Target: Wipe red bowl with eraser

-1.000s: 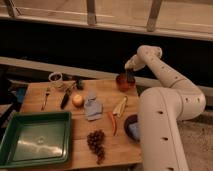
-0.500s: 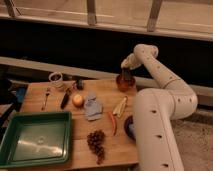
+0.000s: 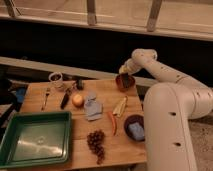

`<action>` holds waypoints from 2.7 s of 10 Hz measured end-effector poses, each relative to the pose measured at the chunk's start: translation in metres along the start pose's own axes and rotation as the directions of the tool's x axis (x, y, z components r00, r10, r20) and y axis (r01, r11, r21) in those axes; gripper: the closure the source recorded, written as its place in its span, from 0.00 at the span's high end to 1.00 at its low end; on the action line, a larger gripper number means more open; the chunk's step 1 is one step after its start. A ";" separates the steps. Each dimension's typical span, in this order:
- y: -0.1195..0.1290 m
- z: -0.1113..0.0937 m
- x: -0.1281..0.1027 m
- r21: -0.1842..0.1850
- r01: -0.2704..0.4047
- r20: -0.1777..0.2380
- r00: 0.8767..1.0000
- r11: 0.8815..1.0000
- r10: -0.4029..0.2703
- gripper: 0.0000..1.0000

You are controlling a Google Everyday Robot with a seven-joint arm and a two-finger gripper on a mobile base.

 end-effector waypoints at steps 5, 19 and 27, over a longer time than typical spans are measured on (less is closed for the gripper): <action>-0.026 -0.003 -0.038 0.024 -0.048 0.063 0.997 0.999 0.047 0.00; -0.001 0.024 -0.028 0.034 0.023 -0.008 1.000 0.999 -0.023 0.00; 0.029 0.006 0.040 -0.045 0.064 -0.092 0.993 0.997 -0.068 0.00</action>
